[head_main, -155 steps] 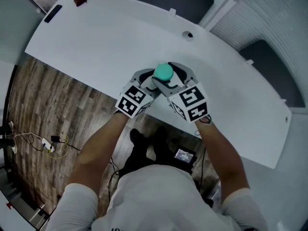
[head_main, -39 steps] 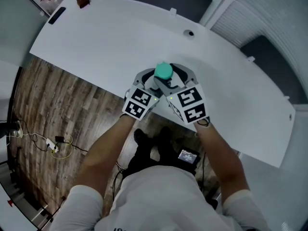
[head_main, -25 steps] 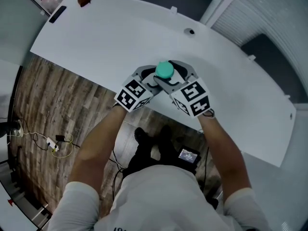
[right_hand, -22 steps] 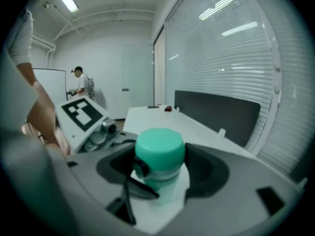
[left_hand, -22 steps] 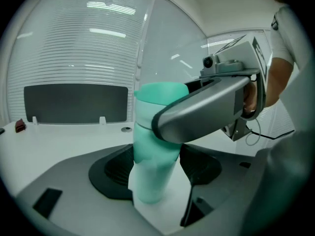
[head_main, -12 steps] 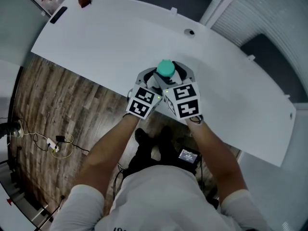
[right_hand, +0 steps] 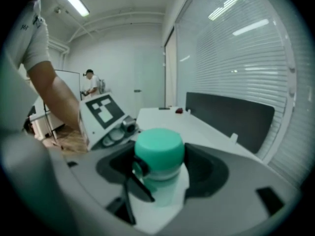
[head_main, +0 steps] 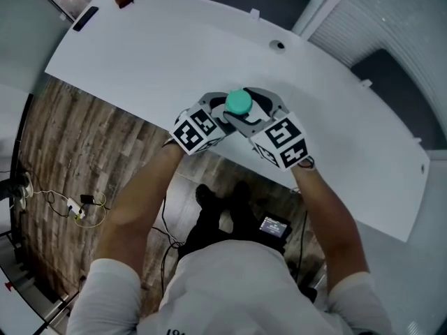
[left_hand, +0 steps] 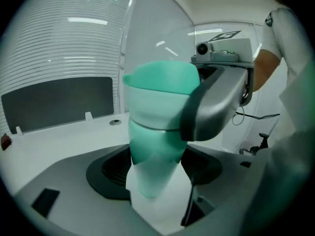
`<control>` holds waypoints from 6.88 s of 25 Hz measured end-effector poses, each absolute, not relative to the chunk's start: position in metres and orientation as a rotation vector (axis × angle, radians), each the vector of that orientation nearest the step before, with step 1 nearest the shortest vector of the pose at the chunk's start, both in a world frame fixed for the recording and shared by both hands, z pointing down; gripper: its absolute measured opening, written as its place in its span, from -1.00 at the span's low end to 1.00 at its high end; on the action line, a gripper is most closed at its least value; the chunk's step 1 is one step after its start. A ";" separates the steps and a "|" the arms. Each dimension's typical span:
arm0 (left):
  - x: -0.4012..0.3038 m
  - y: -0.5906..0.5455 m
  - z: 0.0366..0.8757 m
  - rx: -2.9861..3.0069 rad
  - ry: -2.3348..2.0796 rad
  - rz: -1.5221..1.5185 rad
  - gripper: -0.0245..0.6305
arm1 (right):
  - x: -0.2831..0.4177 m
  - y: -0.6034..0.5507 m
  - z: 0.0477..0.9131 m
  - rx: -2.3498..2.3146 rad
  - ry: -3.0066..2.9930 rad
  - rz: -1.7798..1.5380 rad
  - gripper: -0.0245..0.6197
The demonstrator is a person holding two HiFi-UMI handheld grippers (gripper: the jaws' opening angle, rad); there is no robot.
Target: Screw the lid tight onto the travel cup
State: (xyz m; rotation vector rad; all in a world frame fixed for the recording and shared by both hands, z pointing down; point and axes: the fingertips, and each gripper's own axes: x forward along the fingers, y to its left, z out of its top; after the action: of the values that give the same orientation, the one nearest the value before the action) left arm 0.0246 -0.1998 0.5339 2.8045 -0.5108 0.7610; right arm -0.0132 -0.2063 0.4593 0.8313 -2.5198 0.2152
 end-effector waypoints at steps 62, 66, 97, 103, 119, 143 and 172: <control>0.026 -0.219 0.529 2.730 -0.931 0.640 0.06 | -0.009 -0.218 0.464 1.179 -2.354 0.323 0.02; 0.025 -0.218 0.529 2.733 -0.910 0.631 0.06 | -0.010 -0.218 0.463 1.175 -2.365 0.314 0.02; 0.013 -0.207 0.512 2.751 -0.862 0.629 0.06 | -0.009 -0.214 0.444 1.173 -2.403 0.290 0.02; 0.006 -0.204 0.507 2.760 -0.857 0.643 0.06 | -0.007 -0.215 0.435 1.167 -2.418 0.279 0.02; -0.009 -0.192 0.464 2.761 -0.836 0.514 0.06 | 0.003 -0.215 0.402 1.183 -2.480 0.277 0.01; -0.032 -0.175 0.324 2.710 -0.908 -0.092 -0.36 | 0.031 -0.193 0.329 1.298 -2.583 0.296 -0.66; -0.080 -0.075 0.305 2.547 -0.832 -0.294 -0.77 | 0.067 -0.109 0.315 1.578 -2.524 0.428 -0.85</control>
State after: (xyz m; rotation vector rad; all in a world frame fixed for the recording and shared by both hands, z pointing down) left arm -0.0801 -0.0750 0.3053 2.5470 -0.8317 -0.2937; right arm 0.0669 -0.1095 0.3146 1.5780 -2.5241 0.4281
